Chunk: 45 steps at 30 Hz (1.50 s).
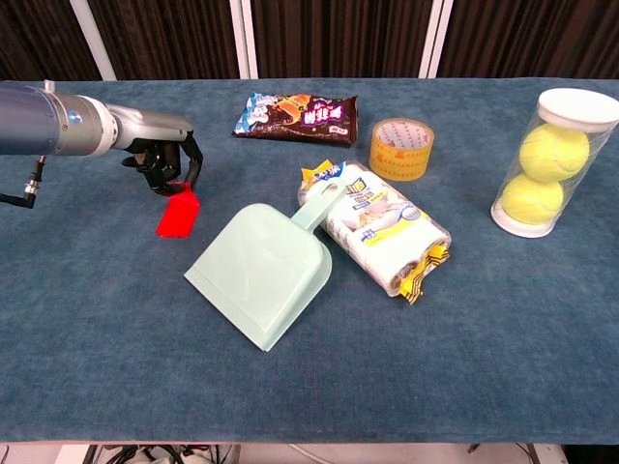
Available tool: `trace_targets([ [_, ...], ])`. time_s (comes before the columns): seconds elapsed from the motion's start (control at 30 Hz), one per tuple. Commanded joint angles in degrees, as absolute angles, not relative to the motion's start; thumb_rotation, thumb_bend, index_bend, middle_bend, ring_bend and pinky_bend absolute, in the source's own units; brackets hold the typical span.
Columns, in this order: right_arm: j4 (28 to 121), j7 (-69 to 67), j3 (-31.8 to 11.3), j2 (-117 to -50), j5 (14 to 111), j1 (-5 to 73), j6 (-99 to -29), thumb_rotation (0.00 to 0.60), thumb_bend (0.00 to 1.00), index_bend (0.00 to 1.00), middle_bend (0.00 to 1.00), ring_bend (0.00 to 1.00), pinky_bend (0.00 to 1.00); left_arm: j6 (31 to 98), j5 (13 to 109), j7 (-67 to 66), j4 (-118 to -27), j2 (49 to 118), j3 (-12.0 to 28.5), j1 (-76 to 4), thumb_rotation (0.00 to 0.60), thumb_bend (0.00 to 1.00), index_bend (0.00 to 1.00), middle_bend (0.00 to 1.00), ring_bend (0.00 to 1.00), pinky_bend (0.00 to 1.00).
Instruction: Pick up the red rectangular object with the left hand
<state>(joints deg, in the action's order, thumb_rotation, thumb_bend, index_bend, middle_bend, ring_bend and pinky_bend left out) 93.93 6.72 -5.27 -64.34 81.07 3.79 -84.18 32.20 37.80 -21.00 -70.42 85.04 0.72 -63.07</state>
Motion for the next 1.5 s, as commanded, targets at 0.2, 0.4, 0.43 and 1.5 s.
trace_targets([
  [0.2,94.09,7.15,-5.29,-64.41,81.14,3.69,-84.50,0.600,0.15,0.31,0.17,0.28,0.24,35.40,46.12,-19.36,-91.40,66.29,-2.44,-58.59,0.600,0.49,0.62,0.86,0.79,0.83],
  [0.4,94.17,7.22,-5.23,-64.34,81.40,3.63,-84.70,0.600,0.15,0.31,0.17,0.28,0.24,36.84,49.51,-15.60,-96.56,58.89,-0.91,-56.75,0.600,0.49,0.61,0.86,0.79,0.83],
  [0.43,94.16,7.16,-5.20,-64.29,81.49,3.64,-84.69,0.600,0.15,0.31,0.17,0.28,0.24,37.42,49.65,-14.75,-96.90,58.32,-0.24,-56.49,0.600,0.49,0.61,0.86,0.79,0.83],
  [1.5,93.86,7.84,-5.40,-64.65,81.13,3.81,-84.50,0.600,0.15,0.31,0.17,0.28,0.24,40.48,24.78,-22.02,-100.98,58.74,9.15,-77.94,0.600,0.49,0.62,0.86,0.79,0.83],
])
